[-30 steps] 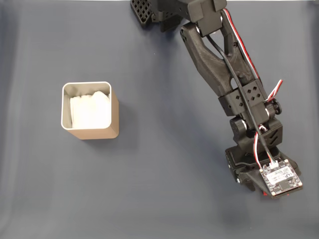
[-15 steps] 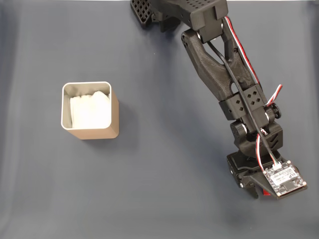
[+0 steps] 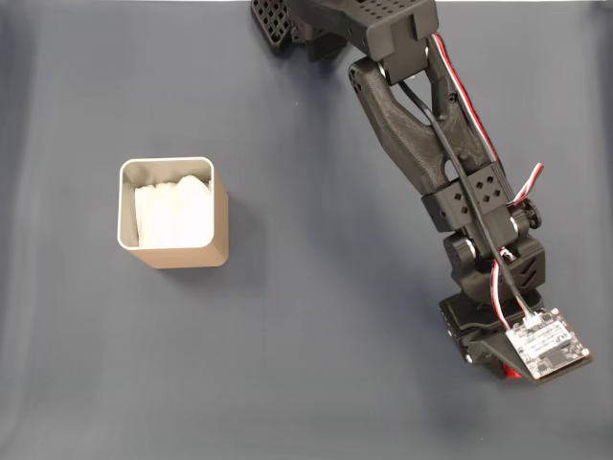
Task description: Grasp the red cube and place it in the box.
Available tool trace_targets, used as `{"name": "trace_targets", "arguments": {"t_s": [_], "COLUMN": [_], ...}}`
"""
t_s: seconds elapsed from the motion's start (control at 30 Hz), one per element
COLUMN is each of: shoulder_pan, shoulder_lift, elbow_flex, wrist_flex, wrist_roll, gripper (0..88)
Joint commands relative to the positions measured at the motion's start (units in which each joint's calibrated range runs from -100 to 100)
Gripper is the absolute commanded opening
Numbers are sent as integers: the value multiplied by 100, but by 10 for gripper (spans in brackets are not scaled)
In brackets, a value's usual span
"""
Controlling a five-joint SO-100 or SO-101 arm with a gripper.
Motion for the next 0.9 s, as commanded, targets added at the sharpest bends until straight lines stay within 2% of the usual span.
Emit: {"name": "trace_targets", "arguments": {"t_s": [0.0,0.53,0.87], "shoulder_pan": [4,-32,-32], "shoulder_lift": [-197,-474,-690], "elbow_flex": [-222,-103,188], "wrist_flex": [91,255,271], "wrist_roll": [29,-44,15], "gripper": [230,242,196]}}
